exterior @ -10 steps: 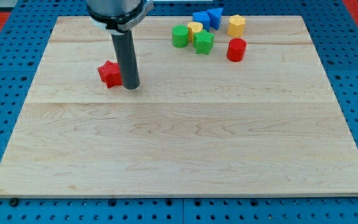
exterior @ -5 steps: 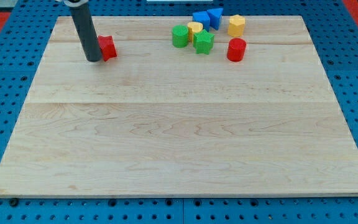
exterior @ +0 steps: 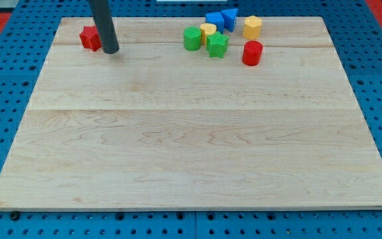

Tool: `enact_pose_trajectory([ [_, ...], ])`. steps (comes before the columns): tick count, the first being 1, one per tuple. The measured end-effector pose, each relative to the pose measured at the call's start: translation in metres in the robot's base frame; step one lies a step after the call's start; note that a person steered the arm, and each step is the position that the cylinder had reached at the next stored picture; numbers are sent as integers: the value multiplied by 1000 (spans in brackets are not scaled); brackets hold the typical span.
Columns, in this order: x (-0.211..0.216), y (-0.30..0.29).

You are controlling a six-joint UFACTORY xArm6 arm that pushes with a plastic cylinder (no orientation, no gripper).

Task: Move the red star to the top left corner

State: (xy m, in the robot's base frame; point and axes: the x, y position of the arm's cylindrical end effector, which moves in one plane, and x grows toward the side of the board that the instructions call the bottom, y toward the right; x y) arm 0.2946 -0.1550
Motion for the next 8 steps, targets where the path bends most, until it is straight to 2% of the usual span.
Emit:
enact_pose_trajectory([
  [3, -35, -93],
  [5, 0, -90],
  [6, -9, -90],
  [7, -37, -90],
  [8, -42, -90],
])
